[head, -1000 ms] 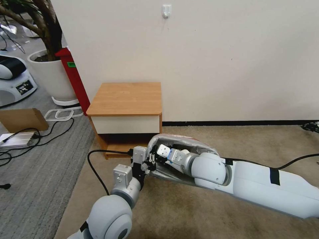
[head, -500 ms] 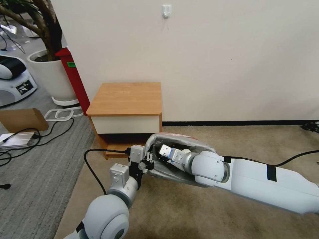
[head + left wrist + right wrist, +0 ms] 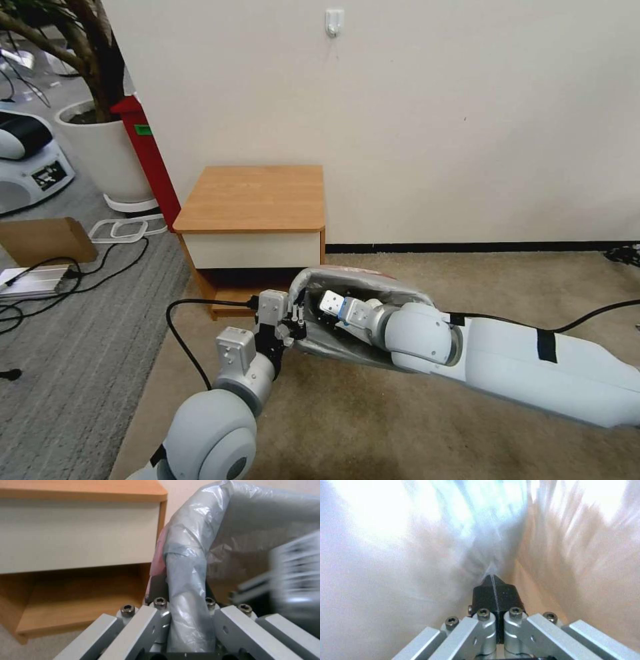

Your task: Pick up the garbage bag from the table and place it over the trash can.

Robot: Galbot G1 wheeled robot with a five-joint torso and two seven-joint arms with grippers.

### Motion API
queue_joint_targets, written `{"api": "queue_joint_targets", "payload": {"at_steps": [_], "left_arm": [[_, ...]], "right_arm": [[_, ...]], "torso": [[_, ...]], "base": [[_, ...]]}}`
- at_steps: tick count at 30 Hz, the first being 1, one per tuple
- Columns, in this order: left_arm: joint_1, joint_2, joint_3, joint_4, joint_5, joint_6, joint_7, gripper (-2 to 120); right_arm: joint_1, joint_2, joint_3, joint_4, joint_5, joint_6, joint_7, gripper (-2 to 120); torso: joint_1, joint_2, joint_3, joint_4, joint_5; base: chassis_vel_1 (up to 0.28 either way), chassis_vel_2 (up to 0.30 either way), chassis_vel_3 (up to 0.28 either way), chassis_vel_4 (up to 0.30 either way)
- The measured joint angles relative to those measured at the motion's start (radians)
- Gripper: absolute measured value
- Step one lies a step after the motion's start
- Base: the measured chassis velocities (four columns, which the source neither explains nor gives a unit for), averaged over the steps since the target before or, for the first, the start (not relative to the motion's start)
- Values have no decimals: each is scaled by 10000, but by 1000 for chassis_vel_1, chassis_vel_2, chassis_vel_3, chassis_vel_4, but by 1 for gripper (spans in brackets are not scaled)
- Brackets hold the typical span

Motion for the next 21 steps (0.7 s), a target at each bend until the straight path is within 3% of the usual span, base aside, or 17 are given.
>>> {"api": "queue_joint_targets", "payload": {"at_steps": [6,15,16,18,21], "left_arm": [[-64,-134,-222,337,-688,109,-190,3],[-148,-324,-325,950,-1978,187,-849,3],[-159,-349,-330,986,-2219,211,-996,3],[-135,-403,-412,1056,-2736,239,-1370,3],[-78,-423,-482,1065,-2956,239,-1545,3]], "right_arm": [[-321,-394,475,562,489,471,38,0],[-2022,-1322,2586,1331,649,1675,39,0],[-2524,-1466,3173,1492,703,1877,31,0],[-4615,-1742,5353,1858,687,2678,1,0],[-5723,-1784,6383,1953,468,3202,17,0]], "torso": [[0,0,0,-2,1],[0,0,1,0,1],[0,1,0,-1,1],[-1,1,0,-2,2],[-1,0,-1,-4,4]], "base": [[0,0,0,0],[0,0,0,0],[0,0,0,0],[0,0,0,0],[0,0,0,0]]}}
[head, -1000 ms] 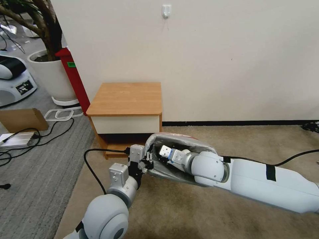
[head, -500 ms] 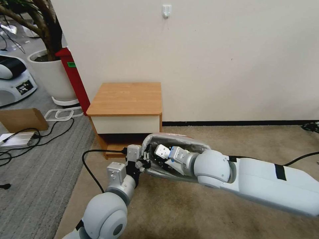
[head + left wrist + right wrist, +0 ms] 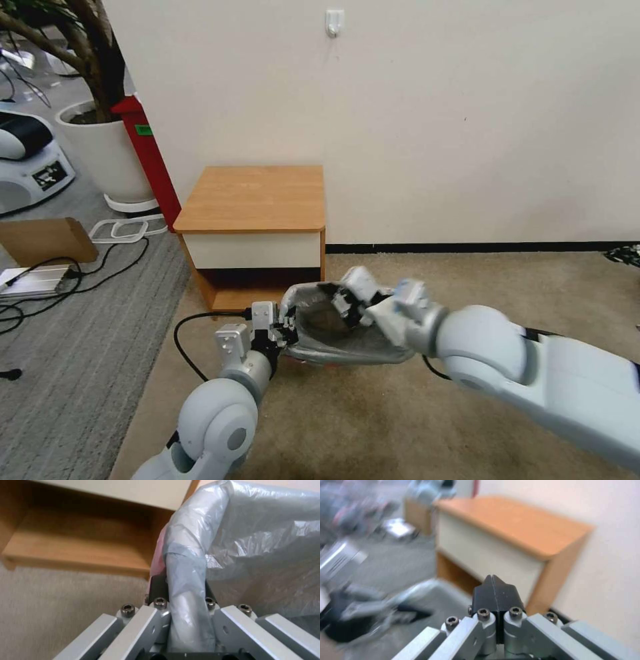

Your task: Pick up the garbage bag from the table and place it over the trash can.

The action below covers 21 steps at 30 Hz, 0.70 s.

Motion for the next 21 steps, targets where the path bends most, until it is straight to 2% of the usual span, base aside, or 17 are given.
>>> {"api": "queue_joint_targets", "payload": {"at_steps": [1,2,3,4,6,7,8,10,11,15,16,18,21], "left_arm": [[53,-7,-58,0,-81,0,-59,3],[198,-28,-219,-1,-158,-3,-113,3],[286,-44,-311,-11,-164,-11,-120,3],[286,-44,-311,-11,-164,-11,-120,3],[392,-82,-425,-62,-166,-29,-120,3],[392,-82,-425,-62,-166,-29,-120,3],[465,-100,-498,-113,-158,-41,-120,3],[638,-112,-590,-210,-145,-47,-120,3],[638,-112,-590,-210,-145,-47,-120,3],[1230,-119,-848,-545,-96,-65,-107,3],[1230,-119,-848,-545,-96,-65,-107,3],[1601,-146,-1054,-734,-68,-78,-10,3],[1814,-160,-1198,-843,27,-91,157,3]], "right_arm": [[-551,0,486,28,-155,316,65,0],[-1856,186,1550,50,-677,889,314,0],[-2406,441,2010,48,-883,1130,593,0],[-2406,441,2010,48,-883,1130,593,0],[-2868,1112,2476,0,-1033,1304,1174,7],[-2868,1112,2476,0,-1033,1304,1174,7],[-2964,1686,2658,-86,-1083,1352,1618,14],[-3080,2374,2890,-228,-1174,1416,2084,24],[-3080,2374,2890,-228,-1174,1416,2084,24],[-4094,3535,3920,-275,-2117,1439,2256,41],[-4094,3535,3920,-275,-2117,1439,2256,41],[-4948,4229,4602,-33,-2781,1440,2254,52],[-5760,4773,5021,192,-3405,1528,2132,59]], "torso": [[0,1,0,0,-1],[0,2,0,-1,-2],[0,2,0,-1,-2],[0,2,0,-1,-2],[0,2,0,1,-3],[0,2,0,1,-3],[0,2,0,3,-3],[0,2,0,7,-3],[0,2,0,7,-3],[0,2,0,4,-4],[0,2,0,4,-4],[0,2,0,5,-5],[0,2,0,5,-5]], "base": [[0,0,0,0],[0,0,0,0],[0,0,0,0],[0,0,0,0],[0,0,0,0],[0,0,0,0],[0,0,0,0],[0,0,0,0],[0,0,0,0],[0,0,0,0],[0,0,0,0],[0,0,0,0],[0,0,0,0]]}}
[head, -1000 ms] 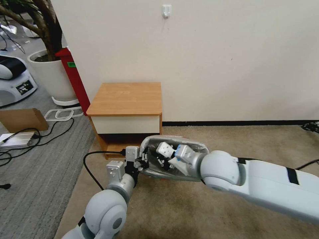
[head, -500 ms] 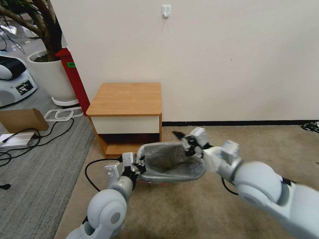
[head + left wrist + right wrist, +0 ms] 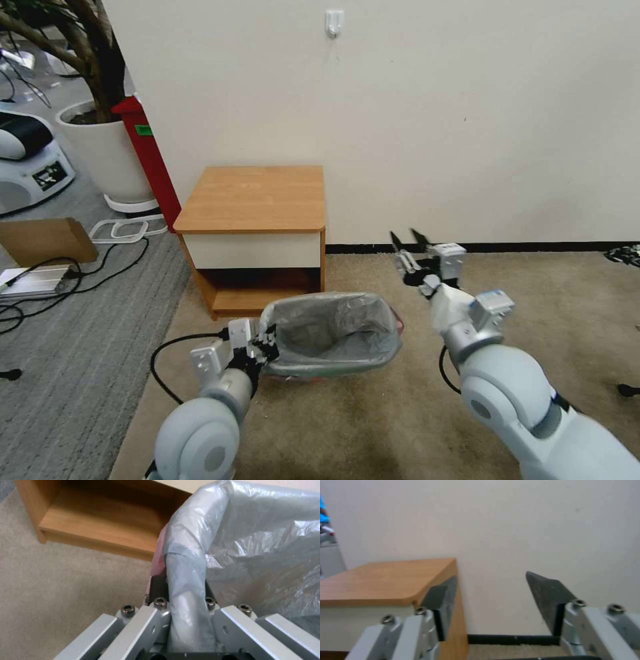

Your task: Pick up the garbage bag from the table and place it over the trash can.

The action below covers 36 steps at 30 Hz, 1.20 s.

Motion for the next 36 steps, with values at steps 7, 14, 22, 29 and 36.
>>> {"api": "queue_joint_targets", "payload": {"at_steps": [7,14,22,29,36], "left_arm": [[787,-58,-219,-352,399,25,327,3],[1323,52,-112,-354,1029,141,122,3],[1497,21,427,165,1004,245,81,3],[1405,-147,951,697,1308,173,63,3],[1316,-170,1051,870,1635,201,-32,3]], "right_arm": [[-2872,1470,998,177,-2507,1793,-1369,85],[-4454,2073,1459,-459,-3543,4130,-1814,100],[-4880,2458,1665,-690,-3602,4955,-1766,100],[-4876,2572,1697,-790,-3525,5021,-1735,100],[-4681,2529,1677,-906,-3434,4925,-1727,100]], "torso": [[-1,0,-1,-3,0],[0,1,0,-1,2],[0,0,0,-1,1],[0,-1,0,-1,2],[0,-1,1,-2,2]], "base": [[0,0,0,0],[0,0,0,0],[0,0,0,0],[0,0,0,0],[0,0,0,0]]}}
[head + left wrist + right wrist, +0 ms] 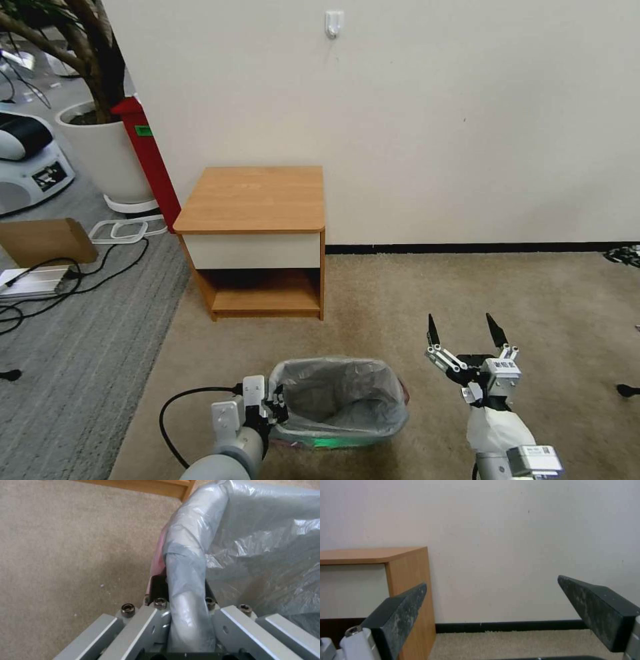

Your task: Pick up the garbage bag from the table and place it over the trash can.

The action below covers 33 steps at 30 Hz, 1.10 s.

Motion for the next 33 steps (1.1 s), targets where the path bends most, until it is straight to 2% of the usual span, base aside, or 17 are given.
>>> {"api": "queue_joint_targets", "payload": {"at_steps": [4,5,6,10,11,12,19,20,23,25,27,28,29,30,32,33], "left_arm": [[-36,0,-13,76,156,6,-8,9],[-126,69,23,166,160,55,-9,17],[-126,69,23,166,160,55,-9,17],[-320,145,115,277,151,186,-106,35],[-320,145,115,277,151,186,-106,35],[-320,130,110,268,146,228,-151,40],[58,119,-156,-257,192,449,-224,67],[58,119,-156,-257,192,449,-224,67],[243,226,-417,-531,213,583,-232,82],[286,264,-510,-616,213,618,-234,85],[363,334,-732,-806,224,628,-237,95],[363,334,-732,-806,224,628,-237,95],[395,337,-853,-892,289,469,-232,99],[428,318,-971,-938,489,-28,-129,99],[537,242,-1210,-875,1341,-1447,545,100],[537,242,-1210,-875,1341,-1447,545,100]], "right_arm": [[109,-30,-24,-29,96,-91,1,100],[220,-136,-58,-53,224,-163,1,100],[220,-136,-58,-53,224,-163,1,100],[394,-367,51,-69,420,-240,-2,100],[394,-367,51,-69,420,-240,-2,100],[406,-396,60,-12,478,-262,-2,100],[314,-535,-258,430,576,-530,-48,100],[314,-535,-258,430,576,-530,-48,100],[229,-495,-417,580,582,-608,-47,100],[144,-465,-461,639,577,-608,-45,100],[-89,-392,-509,773,567,-572,-37,100],[-89,-392,-509,773,567,-572,-37,100],[-221,-338,-509,844,556,-498,-35,100],[-343,-264,-496,877,551,-425,-35,100],[-565,-101,-453,879,567,-322,-37,100],[-565,-101,-453,879,567,-322,-37,100]], "torso": [[0,0,0,1,0],[0,0,0,1,1],[0,0,0,1,1],[0,0,0,0,0],[0,0,0,0,0],[1,0,0,0,1],[1,0,0,1,-1],[1,0,0,1,-1],[0,0,0,1,-1],[1,0,0,1,-1],[1,0,0,1,-1],[1,0,0,1,-1],[1,0,0,0,-1],[0,1,0,1,-1],[0,0,0,-1,-2],[0,0,0,-1,-2]], "base": [[0,0,0,0],[0,0,0,0],[0,0,0,0],[0,0,0,0],[0,0,0,0],[0,0,0,0],[0,0,0,0],[0,0,0,0],[0,0,0,0],[0,0,0,0],[0,0,0,0],[0,0,0,0],[0,0,0,0],[0,0,0,0],[0,0,0,0],[0,0,0,0]]}}
